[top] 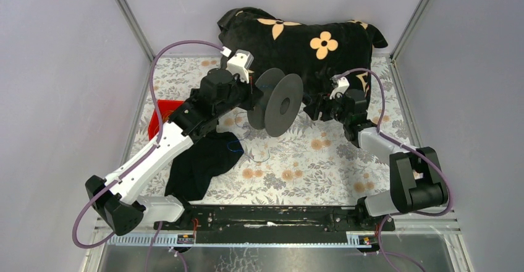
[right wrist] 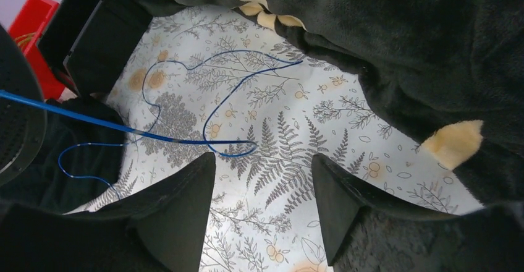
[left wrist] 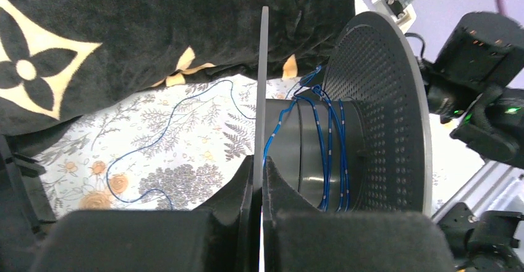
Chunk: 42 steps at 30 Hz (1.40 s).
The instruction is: Wrap the cables
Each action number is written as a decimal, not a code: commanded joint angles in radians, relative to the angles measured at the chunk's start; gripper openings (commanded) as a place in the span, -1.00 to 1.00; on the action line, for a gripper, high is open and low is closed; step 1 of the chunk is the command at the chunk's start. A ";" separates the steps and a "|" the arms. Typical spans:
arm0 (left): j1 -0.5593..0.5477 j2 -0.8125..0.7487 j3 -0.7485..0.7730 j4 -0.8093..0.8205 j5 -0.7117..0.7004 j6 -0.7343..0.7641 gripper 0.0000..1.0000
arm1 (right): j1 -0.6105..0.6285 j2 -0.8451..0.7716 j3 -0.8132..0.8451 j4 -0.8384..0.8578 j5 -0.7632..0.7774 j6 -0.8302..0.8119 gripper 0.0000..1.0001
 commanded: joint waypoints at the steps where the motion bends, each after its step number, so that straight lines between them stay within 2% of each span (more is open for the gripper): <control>1: 0.020 -0.032 0.044 0.070 0.086 -0.101 -1.00 | 0.001 0.030 -0.035 0.239 -0.025 0.085 0.29; 8: 0.027 -0.027 0.035 0.076 0.107 -0.117 -1.00 | 0.021 0.075 -0.057 0.337 -0.012 0.140 0.19; 18: 0.042 -0.022 0.031 0.082 0.114 -0.130 -1.00 | 0.044 0.146 -0.052 0.383 0.005 0.176 -0.11; 22: 0.054 -0.029 0.018 0.089 0.114 -0.139 -1.00 | 0.044 0.140 -0.060 0.387 0.014 0.170 -0.29; 25: 0.062 -0.032 0.012 0.093 0.113 -0.146 -1.00 | 0.044 0.134 -0.057 0.379 0.019 0.158 -0.51; 29: 0.076 -0.034 0.012 0.092 0.090 -0.157 -1.00 | 0.044 0.121 -0.037 0.308 0.028 0.122 -0.85; 32: 0.083 -0.023 0.019 0.088 0.065 -0.157 -1.00 | 0.045 0.113 0.000 0.203 0.031 0.082 -1.00; 42: 0.092 0.055 0.161 0.060 -0.067 -0.176 -1.00 | 0.073 0.036 0.054 -0.013 -0.053 -0.060 -1.00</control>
